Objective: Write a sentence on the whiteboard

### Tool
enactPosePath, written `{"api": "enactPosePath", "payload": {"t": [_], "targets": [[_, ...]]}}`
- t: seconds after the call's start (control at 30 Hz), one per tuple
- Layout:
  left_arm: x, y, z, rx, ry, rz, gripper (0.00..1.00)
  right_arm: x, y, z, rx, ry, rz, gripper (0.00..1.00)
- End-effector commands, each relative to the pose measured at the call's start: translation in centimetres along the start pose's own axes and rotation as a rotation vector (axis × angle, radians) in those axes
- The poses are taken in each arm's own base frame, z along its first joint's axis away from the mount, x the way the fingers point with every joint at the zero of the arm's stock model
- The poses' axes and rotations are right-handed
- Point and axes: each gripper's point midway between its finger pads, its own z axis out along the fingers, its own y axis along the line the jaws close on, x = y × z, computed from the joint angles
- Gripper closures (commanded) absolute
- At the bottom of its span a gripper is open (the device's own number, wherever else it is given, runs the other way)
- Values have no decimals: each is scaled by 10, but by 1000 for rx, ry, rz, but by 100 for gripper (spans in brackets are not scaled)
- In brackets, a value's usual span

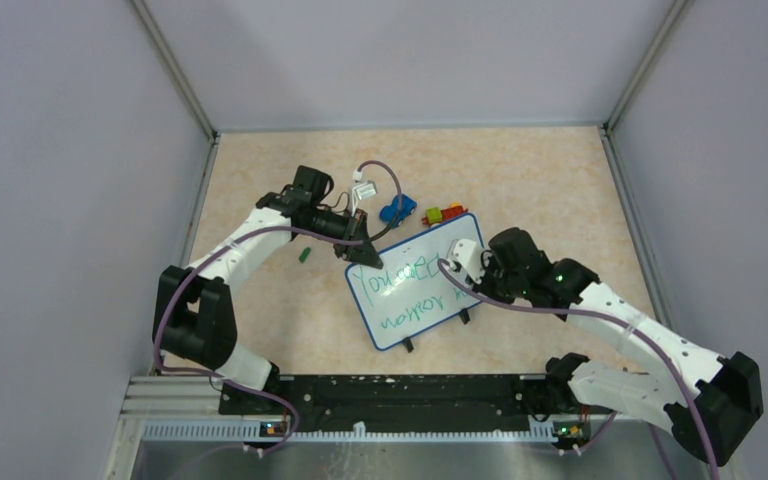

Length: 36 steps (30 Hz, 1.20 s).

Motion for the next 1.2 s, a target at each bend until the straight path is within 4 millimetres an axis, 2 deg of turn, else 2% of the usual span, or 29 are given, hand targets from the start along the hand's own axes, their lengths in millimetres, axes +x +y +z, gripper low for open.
{"api": "enactPosePath", "payload": {"t": [0.0, 0.43, 0.77, 1.17], "targets": [[2, 8, 5, -21, 12, 23, 100, -40, -20, -11, 57, -141, 25, 100], [3, 9, 5, -22, 13, 18, 100, -49, -5, -18, -23, -183, 30, 100], [2, 6, 4, -21, 11, 26, 100, -22, -13, -20, 42, -108, 17, 100], [3, 7, 4, -23, 11, 25, 100, -7, -11, -7, 38, -54, -1, 100]]}}
